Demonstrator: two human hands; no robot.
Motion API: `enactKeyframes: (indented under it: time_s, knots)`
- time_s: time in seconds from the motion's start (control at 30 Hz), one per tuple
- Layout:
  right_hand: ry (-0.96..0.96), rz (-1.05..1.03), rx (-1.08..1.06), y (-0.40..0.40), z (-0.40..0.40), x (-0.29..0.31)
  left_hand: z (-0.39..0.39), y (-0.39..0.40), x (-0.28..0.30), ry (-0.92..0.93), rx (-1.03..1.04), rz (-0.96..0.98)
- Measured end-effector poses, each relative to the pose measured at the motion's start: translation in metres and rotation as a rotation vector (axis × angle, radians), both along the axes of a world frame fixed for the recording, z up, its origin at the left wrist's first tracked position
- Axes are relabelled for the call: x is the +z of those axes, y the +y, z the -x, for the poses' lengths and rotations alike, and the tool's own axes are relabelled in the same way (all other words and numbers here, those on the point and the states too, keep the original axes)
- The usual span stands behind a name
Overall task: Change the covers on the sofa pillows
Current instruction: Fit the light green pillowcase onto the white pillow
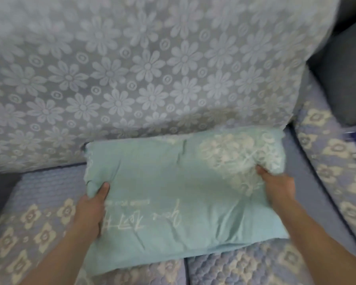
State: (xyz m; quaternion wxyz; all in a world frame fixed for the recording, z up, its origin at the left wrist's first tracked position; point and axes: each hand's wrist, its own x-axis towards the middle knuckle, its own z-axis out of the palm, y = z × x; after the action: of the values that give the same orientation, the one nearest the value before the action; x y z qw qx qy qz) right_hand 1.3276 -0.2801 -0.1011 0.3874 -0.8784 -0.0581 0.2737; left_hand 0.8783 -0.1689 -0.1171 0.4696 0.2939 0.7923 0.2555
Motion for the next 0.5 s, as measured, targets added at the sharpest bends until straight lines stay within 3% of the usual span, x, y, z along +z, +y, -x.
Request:
enactKeyframes:
  time_s: [0.13,0.2,0.33,0.43,0.5]
  knots:
    - [-0.251,-0.050,-0.055,0.021,-0.102,0.061,-0.110,0.048,0.045,-0.220,-0.167,-0.215]
    - [-0.324,0.053,0.005,0.031,-0.144,0.059,-0.161,0.069,0.049,-0.048,-0.386,-0.220]
    - [-0.279,0.402,0.401,0.040,-0.173,0.018,-0.219,0.075,0.030,0.244,-0.664,0.036]
    - [-0.171,0.393,0.711,0.050,-0.145,0.013,-0.236,0.060,0.034,0.241,-0.835,0.070]
    - [-0.100,0.341,0.809,0.059,-0.116,0.029,-0.233,0.058,0.046,0.278,-0.952,0.079]
